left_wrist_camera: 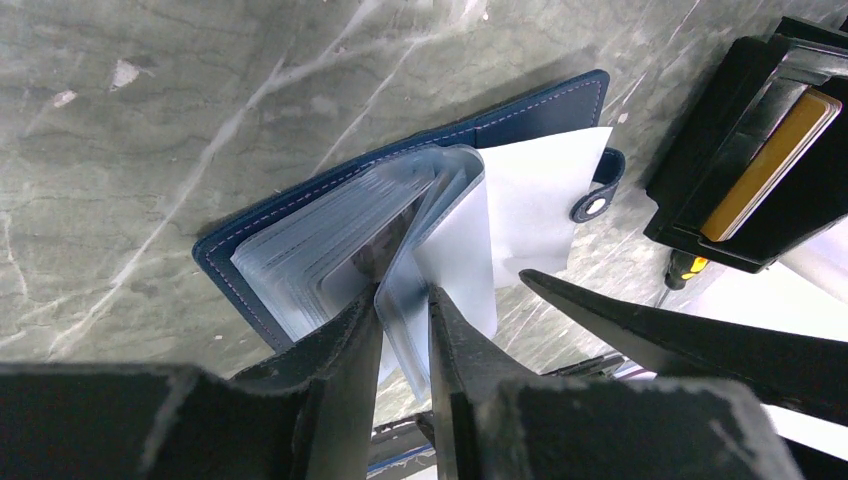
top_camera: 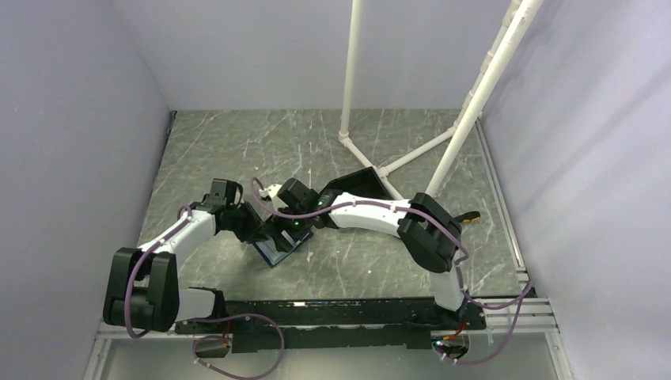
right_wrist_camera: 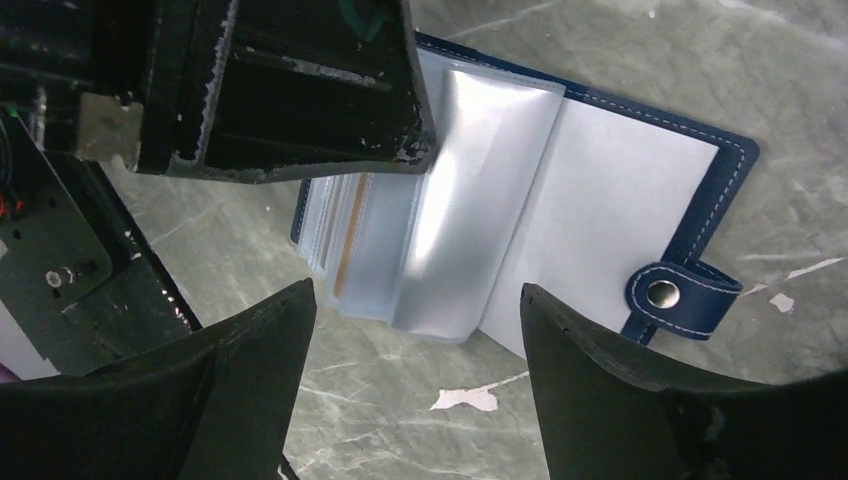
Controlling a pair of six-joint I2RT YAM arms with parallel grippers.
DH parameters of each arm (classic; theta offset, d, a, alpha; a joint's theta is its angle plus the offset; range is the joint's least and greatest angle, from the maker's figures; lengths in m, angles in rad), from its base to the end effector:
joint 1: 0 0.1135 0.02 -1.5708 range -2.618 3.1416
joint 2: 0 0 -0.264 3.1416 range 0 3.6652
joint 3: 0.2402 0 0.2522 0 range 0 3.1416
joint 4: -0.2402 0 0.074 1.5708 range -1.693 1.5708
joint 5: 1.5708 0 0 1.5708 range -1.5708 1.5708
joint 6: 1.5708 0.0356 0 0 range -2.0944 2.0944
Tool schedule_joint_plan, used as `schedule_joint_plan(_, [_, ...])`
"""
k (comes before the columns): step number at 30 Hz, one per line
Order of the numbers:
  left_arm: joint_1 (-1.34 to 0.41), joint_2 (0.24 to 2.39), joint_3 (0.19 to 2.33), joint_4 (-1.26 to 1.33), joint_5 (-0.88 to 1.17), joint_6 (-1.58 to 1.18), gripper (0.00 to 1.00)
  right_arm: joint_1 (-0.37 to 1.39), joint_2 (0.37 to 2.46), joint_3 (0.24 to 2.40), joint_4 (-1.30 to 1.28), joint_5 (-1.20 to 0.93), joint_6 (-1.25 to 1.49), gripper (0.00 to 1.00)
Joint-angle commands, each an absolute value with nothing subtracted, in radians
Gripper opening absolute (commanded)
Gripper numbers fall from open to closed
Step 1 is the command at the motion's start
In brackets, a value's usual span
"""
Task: Put the credit cards into the card holder
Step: Turn over the card slot in the card holder.
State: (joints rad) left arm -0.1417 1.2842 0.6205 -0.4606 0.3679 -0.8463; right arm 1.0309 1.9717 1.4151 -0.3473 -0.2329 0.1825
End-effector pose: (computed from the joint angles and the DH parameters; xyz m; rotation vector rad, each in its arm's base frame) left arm 0.2176 -0.0440 0.1664 -0.8620 2.6903 -0.7662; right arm 0.2139 0.3730 0.1927 -1.1739 2.3416 0.7684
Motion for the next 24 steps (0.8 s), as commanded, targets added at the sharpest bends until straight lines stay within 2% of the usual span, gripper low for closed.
schedule_joint_plan(1, [-0.146, 1.259, 0.611, -0.463, 0.357, -0.825, 0.28, 1.040, 1.997, 1.470, -0.344, -0.185, 0.156, 0.77])
schedule_joint_plan(8, [-0.146, 1.259, 0.609, -0.462, 0.357, -0.825, 0.28, 1.043, 2.030, 1.493, -0.369, -0.148, 0.156, 0.71])
schedule_joint_plan(12, [-0.146, 1.259, 0.608, -0.464, 0.356, -0.824, 0.28, 1.043, 2.031, 1.486, -0.358, -0.162, 0.170, 0.57])
schedule_joint_plan(17, [-0.146, 1.254, 0.614, -0.475, 0.353, -0.819, 0.30, 1.043, 2.043, 1.484, -0.353, -0.116, 0.183, 0.51])
schedule_joint_plan(19, [-0.146, 1.246, 0.626, -0.502, 0.339, -0.813, 0.35, 1.042, 2.046, 1.478, -0.348, -0.065, 0.201, 0.44])
schedule_joint_plan(22, [-0.146, 1.215, 0.652, -0.576, 0.295, -0.801, 0.53, 1.035, 2.046, 1.468, -0.347, -0.006, 0.242, 0.26])
schedule_joint_plan(24, [-0.146, 1.169, 0.666, -0.618, 0.268, -0.802, 0.62, 1.026, 2.041, 1.458, -0.342, -0.008, 0.274, 0.20])
